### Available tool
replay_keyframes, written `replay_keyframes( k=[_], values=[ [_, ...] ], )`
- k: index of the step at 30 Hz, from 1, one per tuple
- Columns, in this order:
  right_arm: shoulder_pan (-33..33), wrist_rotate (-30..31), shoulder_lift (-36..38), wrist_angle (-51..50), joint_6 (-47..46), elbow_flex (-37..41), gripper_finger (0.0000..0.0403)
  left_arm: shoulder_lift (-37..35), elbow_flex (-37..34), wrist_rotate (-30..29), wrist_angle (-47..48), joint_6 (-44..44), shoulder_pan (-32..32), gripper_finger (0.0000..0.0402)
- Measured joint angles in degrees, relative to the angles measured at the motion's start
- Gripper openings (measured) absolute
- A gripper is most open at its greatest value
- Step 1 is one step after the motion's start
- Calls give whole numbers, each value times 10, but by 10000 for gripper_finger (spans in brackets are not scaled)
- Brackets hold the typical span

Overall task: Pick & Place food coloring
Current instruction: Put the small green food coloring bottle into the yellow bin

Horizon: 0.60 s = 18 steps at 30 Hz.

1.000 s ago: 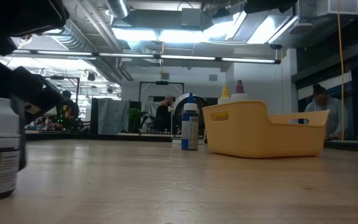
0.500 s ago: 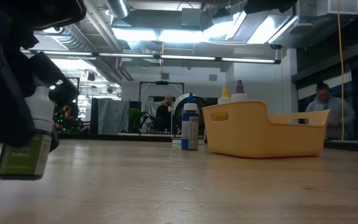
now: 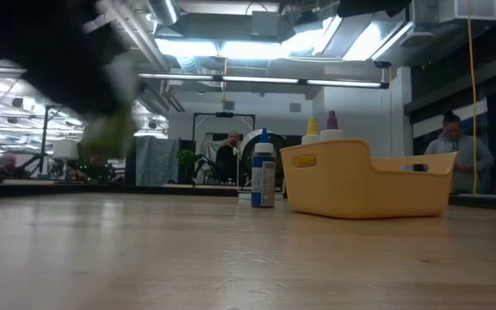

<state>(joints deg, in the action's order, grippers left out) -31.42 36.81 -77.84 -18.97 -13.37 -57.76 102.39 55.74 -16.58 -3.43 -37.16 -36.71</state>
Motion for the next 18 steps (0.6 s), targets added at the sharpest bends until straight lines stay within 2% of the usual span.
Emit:
replay_keyframes(
  k=[6, 12, 14, 18],
  values=[
    [-17, 50, 15, -11, -15, 0, 110, -60, 78, 13, 174, 63, 63, 68],
    [-75, 172, 76, -128, -86, 0, 110, -90, 175, 35, 266, 134, 136, 68],
    [-86, 170, 95, -165, -121, 0, 110, -90, 212, 44, 292, 158, 162, 68],
    [-97, 116, 123, -220, -180, 0, 110, -84, 275, 64, 326, 210, 214, 68]
  ],
)
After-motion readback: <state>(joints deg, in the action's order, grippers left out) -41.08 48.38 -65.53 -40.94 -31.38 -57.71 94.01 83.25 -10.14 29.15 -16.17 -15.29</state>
